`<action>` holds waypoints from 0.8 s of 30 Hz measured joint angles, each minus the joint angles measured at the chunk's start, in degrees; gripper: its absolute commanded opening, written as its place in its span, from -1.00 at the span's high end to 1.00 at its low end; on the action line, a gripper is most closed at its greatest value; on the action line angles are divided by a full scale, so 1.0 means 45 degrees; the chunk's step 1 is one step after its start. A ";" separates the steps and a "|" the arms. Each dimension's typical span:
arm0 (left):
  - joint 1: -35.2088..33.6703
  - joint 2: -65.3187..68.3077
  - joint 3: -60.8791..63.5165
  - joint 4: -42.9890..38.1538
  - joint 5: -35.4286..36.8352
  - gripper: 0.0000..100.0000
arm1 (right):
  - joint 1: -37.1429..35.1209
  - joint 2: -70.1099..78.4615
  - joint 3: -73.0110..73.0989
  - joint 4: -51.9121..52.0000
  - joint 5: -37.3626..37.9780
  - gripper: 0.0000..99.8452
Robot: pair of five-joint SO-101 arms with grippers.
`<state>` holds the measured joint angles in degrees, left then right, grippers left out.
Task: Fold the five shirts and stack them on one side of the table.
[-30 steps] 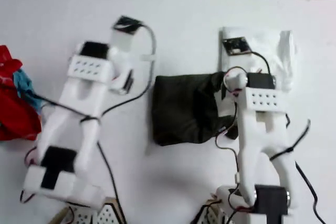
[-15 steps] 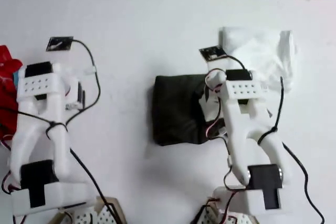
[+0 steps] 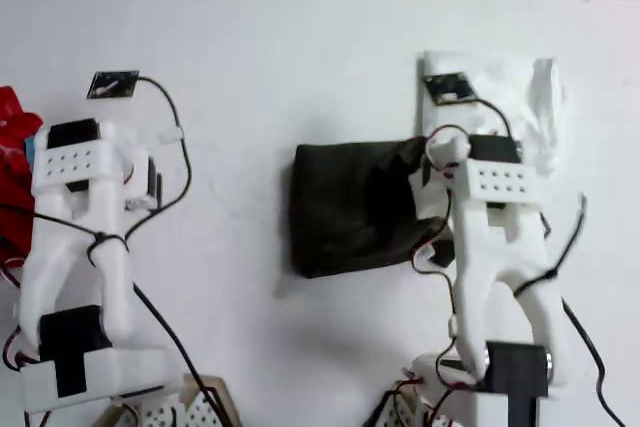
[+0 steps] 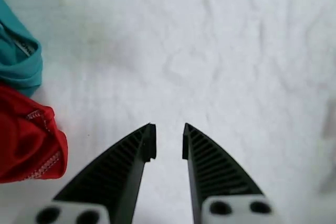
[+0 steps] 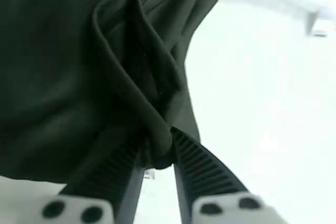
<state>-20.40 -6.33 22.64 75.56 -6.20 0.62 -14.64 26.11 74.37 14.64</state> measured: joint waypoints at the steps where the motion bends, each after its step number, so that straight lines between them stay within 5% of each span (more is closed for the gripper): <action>1: -0.0020 0.0000 0.0000 0.0000 0.0000 0.78 | 0.0137 -0.0195 0.0000 0.0000 0.0000 0.96; 19: 0.1661 0.0000 -0.0371 0.0000 0.0059 0.78 | 0.2813 -0.0957 0.1680 0.0391 0.0703 0.95; 24: 0.2403 0.0000 -0.1231 0.0000 0.0606 0.78 | 0.2774 -0.0977 0.2579 0.0332 0.1426 0.71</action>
<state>-9.58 -6.33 17.10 75.56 -3.47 13.10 -19.03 37.71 75.87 21.05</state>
